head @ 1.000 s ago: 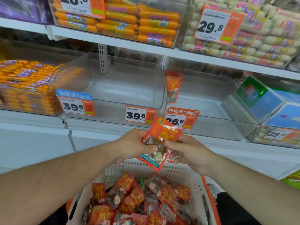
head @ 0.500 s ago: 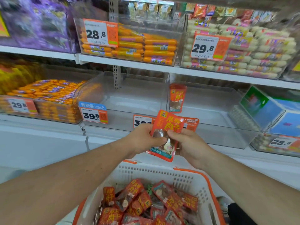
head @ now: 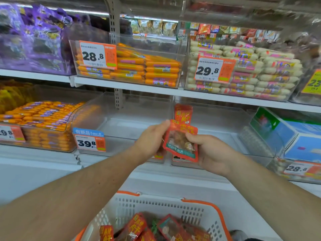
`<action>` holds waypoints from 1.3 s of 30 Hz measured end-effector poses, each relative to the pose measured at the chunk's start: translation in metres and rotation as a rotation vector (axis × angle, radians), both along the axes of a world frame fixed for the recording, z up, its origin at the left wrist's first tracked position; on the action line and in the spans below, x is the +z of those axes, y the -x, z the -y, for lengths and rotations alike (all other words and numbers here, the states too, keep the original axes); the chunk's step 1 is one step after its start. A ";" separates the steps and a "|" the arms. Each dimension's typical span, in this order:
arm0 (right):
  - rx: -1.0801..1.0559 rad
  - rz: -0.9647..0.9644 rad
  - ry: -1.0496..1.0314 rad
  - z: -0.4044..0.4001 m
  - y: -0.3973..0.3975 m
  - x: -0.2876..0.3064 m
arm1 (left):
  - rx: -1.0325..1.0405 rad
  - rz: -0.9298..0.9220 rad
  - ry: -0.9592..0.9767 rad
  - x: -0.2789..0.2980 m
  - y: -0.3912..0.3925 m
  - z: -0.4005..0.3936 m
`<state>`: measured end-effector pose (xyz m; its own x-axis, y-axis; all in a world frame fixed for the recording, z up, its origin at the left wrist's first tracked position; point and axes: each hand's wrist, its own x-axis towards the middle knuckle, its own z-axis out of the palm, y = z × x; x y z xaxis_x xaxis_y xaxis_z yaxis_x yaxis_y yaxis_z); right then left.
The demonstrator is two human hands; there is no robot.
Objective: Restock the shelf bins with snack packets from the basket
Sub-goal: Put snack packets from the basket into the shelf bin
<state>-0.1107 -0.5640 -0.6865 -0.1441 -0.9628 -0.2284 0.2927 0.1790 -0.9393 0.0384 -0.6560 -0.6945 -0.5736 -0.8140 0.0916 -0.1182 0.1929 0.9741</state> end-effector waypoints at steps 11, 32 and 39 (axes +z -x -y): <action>-0.434 -0.249 -0.172 0.057 0.086 0.002 | 0.156 0.329 0.537 -0.016 0.076 0.088; -0.295 -0.938 -0.210 0.187 0.126 -0.068 | -0.066 -0.107 0.177 -0.046 0.111 0.114; -0.326 -0.974 -0.224 0.194 0.121 -0.076 | -0.068 -0.098 0.166 -0.046 0.111 0.113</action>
<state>-0.2318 -0.7577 -0.7625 -0.6057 -0.7946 -0.0422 -0.5065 0.4260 -0.7497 -0.0723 -0.7693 -0.7404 -0.6088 -0.7426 0.2791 -0.0057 0.3560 0.9345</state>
